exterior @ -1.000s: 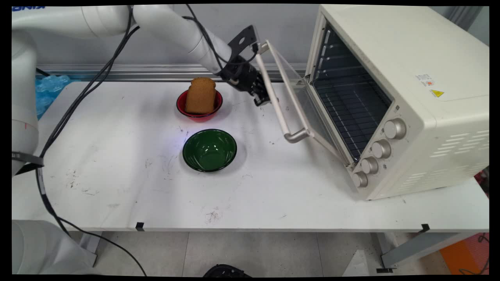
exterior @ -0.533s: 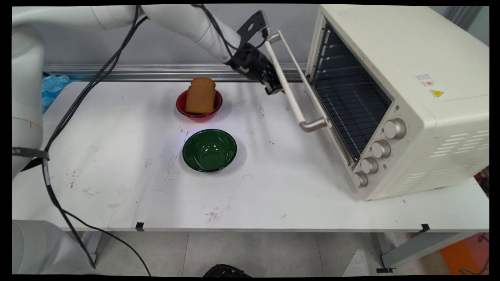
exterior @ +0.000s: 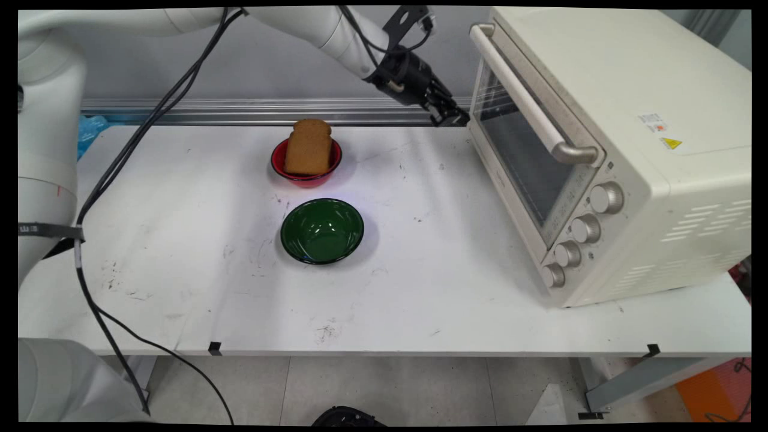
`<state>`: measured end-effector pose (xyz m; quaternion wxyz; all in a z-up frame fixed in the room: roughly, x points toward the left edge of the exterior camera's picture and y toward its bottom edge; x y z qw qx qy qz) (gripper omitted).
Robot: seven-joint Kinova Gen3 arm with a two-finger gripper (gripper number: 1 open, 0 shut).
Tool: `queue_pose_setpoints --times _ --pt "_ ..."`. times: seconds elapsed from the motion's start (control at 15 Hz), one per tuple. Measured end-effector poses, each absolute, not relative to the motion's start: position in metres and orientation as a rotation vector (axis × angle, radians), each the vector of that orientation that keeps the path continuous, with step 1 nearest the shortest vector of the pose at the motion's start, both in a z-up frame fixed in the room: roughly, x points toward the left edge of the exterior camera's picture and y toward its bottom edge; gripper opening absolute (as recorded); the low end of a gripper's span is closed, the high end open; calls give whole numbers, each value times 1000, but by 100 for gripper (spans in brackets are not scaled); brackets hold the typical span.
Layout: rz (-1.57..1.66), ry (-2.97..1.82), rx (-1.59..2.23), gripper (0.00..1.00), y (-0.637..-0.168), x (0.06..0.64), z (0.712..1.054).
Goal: Close the oven
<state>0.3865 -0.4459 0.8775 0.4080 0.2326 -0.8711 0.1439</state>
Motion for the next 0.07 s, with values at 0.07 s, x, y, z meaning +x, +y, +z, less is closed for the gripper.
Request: queue_pose_setpoints --times 0.07 --pt "364 -2187 587 0 -448 384 880"
